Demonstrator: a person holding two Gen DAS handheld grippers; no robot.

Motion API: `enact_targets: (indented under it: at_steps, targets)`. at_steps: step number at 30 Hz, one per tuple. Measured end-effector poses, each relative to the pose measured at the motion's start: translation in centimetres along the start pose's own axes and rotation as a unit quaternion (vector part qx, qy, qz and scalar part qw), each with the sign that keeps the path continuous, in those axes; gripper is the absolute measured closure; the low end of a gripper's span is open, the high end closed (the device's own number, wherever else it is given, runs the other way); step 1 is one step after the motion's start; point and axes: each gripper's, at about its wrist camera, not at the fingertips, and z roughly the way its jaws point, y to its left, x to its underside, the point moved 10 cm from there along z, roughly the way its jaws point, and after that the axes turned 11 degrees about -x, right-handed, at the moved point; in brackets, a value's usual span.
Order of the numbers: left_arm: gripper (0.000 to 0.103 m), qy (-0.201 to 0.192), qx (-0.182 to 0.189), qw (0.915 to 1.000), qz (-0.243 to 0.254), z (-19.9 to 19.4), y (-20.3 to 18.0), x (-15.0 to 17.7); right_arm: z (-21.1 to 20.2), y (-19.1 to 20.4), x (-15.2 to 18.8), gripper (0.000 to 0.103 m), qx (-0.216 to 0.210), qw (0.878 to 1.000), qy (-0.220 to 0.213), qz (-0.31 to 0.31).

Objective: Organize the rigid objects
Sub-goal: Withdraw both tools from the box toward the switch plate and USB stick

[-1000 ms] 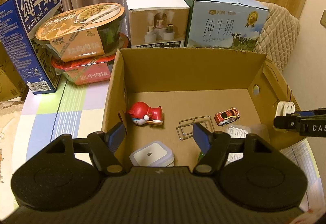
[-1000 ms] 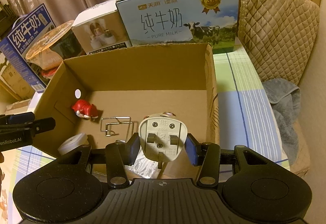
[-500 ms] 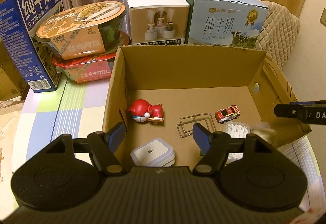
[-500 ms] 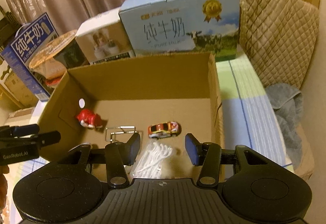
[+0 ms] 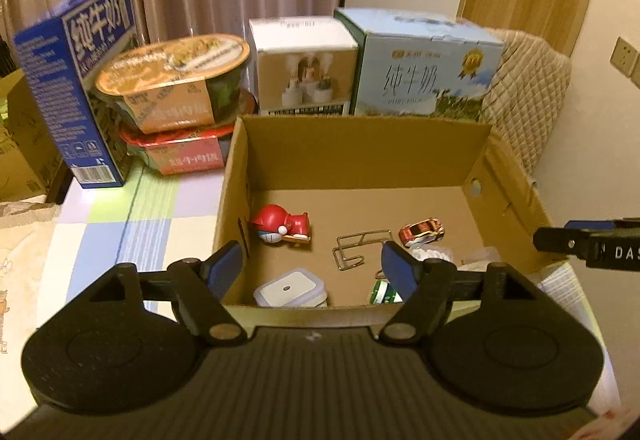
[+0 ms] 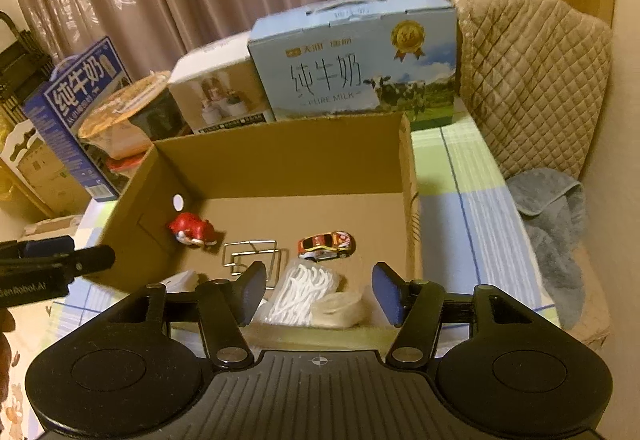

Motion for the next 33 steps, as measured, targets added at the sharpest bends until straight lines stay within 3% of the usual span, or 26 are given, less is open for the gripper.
enact_targets:
  at_steps: [7, 14, 24, 33]
  targets:
    - [0.018, -0.026, 0.002, 0.9997, -0.002, -5.6, 0.2, 1.7, -4.9, 2.2, 1.8, 0.043, -0.008, 1.0, -0.026, -0.008]
    - [0.004, -0.036, 0.002, 0.9992, -0.018, -10.8, 0.6, 6.0, -9.1, 4.9, 5.9, 0.04, -0.022, 0.999, -0.03, -0.032]
    - [0.001, -0.037, -0.007, 0.9991, -0.02, -15.9, 0.6, 11.7, -13.3, 7.3, 12.5, 0.037, -0.032, 0.997, -0.029, -0.064]
    - [0.001, -0.059, -0.015, 0.9982, 0.001, -18.8, 0.6, 14.7, -15.4, 8.2, 16.8, 0.036, -0.032, 0.996, -0.026, -0.085]
